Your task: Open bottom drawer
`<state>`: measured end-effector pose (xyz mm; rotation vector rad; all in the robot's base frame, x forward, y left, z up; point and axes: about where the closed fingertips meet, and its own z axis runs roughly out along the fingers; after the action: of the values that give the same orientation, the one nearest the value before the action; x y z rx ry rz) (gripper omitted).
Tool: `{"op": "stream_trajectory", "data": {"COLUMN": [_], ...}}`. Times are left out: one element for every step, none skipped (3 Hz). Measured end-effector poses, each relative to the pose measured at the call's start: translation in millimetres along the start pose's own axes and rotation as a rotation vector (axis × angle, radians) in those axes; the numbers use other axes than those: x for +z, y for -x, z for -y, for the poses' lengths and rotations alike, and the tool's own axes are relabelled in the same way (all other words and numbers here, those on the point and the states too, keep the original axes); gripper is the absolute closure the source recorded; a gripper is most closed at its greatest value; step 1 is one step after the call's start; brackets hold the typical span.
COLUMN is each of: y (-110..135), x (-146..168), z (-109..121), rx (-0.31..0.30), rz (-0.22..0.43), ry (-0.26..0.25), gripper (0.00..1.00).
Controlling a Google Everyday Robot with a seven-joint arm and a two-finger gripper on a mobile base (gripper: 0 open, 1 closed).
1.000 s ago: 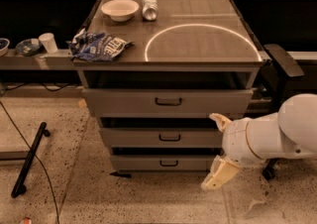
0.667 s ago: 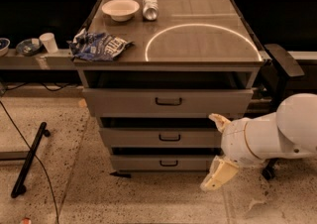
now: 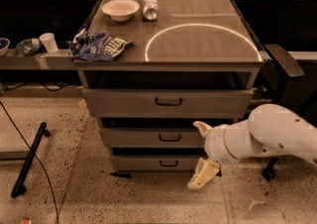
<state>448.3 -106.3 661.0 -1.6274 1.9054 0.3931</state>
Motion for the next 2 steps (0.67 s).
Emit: {"op": "stream_trajectory", "data": {"y": [-16,-29], "x": [59,82], "z": [6,3], "rx": [-0.007,0.015], "rz": [0.097,0.192], "ry": [0.052,0.068], "gripper": [0.00,0.00]}}
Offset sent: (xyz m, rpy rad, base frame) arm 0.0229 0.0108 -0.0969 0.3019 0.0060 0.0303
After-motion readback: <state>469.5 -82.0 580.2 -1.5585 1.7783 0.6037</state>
